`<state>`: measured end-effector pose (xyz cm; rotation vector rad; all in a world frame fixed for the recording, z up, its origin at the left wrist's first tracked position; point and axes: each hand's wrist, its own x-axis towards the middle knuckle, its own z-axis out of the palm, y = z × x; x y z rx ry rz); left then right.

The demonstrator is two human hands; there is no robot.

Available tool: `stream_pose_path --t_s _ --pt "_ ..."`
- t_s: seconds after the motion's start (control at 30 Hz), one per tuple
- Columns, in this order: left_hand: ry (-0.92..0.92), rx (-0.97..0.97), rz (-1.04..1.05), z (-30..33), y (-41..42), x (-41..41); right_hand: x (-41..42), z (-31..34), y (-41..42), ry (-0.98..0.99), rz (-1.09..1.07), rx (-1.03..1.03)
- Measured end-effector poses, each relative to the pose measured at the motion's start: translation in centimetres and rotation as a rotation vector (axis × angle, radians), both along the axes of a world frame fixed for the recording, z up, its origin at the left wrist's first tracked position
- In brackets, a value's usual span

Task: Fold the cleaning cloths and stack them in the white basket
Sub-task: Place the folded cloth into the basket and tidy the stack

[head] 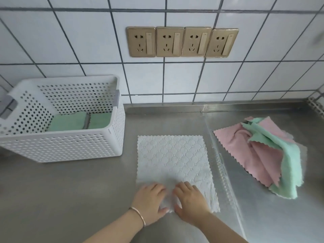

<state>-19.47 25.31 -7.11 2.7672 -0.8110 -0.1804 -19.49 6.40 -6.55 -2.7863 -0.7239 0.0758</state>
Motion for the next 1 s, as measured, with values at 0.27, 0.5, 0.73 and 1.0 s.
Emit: stream_pose_path --t_s 0.27,0.5,0.73,1.0 --pt "-0.016 -0.133 0.065 -0.6 2.4 -2.1 -3.3 -0.7 -1.4 0.028 -0.128 -0.077" --pt "0.001 -0.176 0.270 -1.3 5.9 -2.3 -3.2 -1.0 -6.8 0.123 -0.595 0.108" --pt "0.141 -0.468 0.628 3.5 5.7 -1.9 -0.6 3.8 -7.7 0.336 -0.883 0.513" --pt "0.293 -0.575 0.662 6.0 6.2 -1.3 0.4 7.1 -7.7 0.388 -0.862 0.619"
